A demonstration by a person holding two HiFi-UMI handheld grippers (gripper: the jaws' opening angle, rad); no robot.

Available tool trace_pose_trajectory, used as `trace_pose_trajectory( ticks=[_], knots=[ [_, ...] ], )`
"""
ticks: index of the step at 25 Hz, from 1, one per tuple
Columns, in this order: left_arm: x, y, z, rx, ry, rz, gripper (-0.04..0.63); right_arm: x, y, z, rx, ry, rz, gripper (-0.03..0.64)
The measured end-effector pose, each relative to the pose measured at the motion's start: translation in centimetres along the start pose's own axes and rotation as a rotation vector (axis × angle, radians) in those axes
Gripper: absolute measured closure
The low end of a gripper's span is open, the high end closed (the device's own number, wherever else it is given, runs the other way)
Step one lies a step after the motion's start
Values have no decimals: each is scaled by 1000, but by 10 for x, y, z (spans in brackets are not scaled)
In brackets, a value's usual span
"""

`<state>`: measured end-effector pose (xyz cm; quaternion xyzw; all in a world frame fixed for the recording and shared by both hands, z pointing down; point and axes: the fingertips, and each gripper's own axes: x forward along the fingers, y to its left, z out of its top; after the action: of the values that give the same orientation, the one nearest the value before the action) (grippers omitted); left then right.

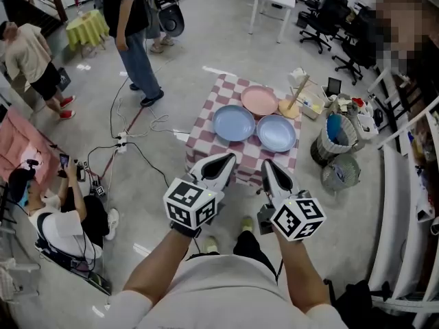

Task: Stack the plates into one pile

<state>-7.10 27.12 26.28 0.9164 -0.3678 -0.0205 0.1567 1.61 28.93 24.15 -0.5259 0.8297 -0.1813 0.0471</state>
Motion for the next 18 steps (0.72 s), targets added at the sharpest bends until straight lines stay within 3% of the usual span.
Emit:
trace_pose_trajectory(
  ticks=[7, 18],
  knots=[
    [1, 4, -1, 2, -22, -3, 589, -3, -7, 3, 66, -26, 16, 607],
    [0, 10, 7, 39, -65, -4, 589, -1, -8, 7, 40, -70, -15, 607]
  ],
)
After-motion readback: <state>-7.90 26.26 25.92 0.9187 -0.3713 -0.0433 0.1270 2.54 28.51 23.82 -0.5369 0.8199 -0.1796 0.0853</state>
